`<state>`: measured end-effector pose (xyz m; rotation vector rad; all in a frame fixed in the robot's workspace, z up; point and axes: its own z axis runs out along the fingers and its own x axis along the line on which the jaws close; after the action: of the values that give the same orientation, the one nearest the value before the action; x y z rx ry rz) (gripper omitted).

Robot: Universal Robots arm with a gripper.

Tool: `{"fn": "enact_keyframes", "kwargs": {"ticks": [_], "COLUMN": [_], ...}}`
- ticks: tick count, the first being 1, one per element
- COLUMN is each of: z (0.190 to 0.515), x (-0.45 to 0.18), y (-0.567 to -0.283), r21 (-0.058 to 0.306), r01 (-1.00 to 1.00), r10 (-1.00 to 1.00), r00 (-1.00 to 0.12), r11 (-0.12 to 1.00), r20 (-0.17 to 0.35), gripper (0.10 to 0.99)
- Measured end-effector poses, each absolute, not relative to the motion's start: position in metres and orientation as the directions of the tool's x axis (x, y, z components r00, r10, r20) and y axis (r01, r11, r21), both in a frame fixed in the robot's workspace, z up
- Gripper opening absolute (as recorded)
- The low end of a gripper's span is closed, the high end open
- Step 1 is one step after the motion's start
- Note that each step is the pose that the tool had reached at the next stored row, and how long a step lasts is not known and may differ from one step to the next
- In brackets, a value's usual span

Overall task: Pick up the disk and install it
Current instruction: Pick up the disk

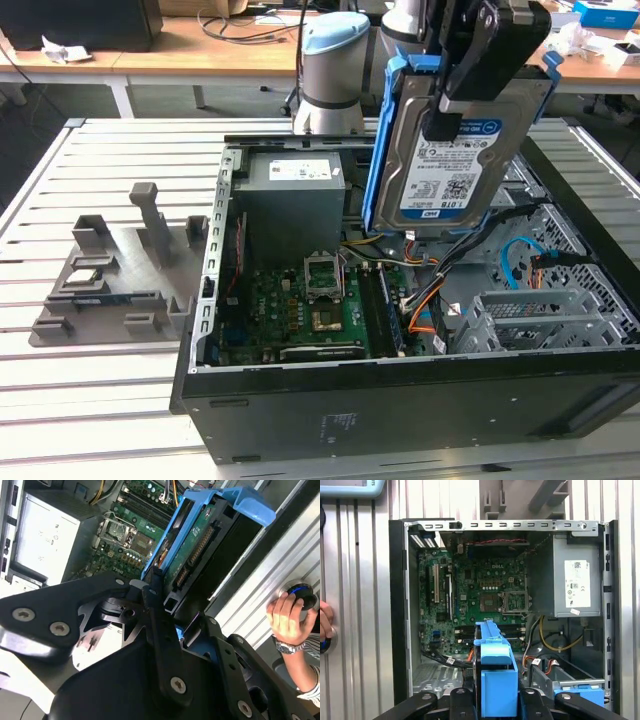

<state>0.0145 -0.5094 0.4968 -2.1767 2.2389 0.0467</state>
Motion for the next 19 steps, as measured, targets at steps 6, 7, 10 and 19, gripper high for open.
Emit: {"fn": "enact_keyframes", "kwargs": {"ticks": [6, 7, 10, 19], "z": [0.497, 0.497, 0.497, 0.496], "x": [0.015, 0.015, 0.015, 0.016], "y": [-0.521, -0.522, -0.530, -0.583], "r21": [0.008, 0.008, 0.008, 0.008], "r01": [-1.000, -1.000, -1.000, -1.000], "r10": [-0.999, -0.999, -0.999, -0.999], "r00": [-0.028, -0.028, -0.028, -0.028], "r11": [0.028, 0.028, 0.028, 0.028], "r20": [-0.034, -0.034, -0.034, -0.034], "gripper": [0.365, 0.365, 0.365, 0.365]}}
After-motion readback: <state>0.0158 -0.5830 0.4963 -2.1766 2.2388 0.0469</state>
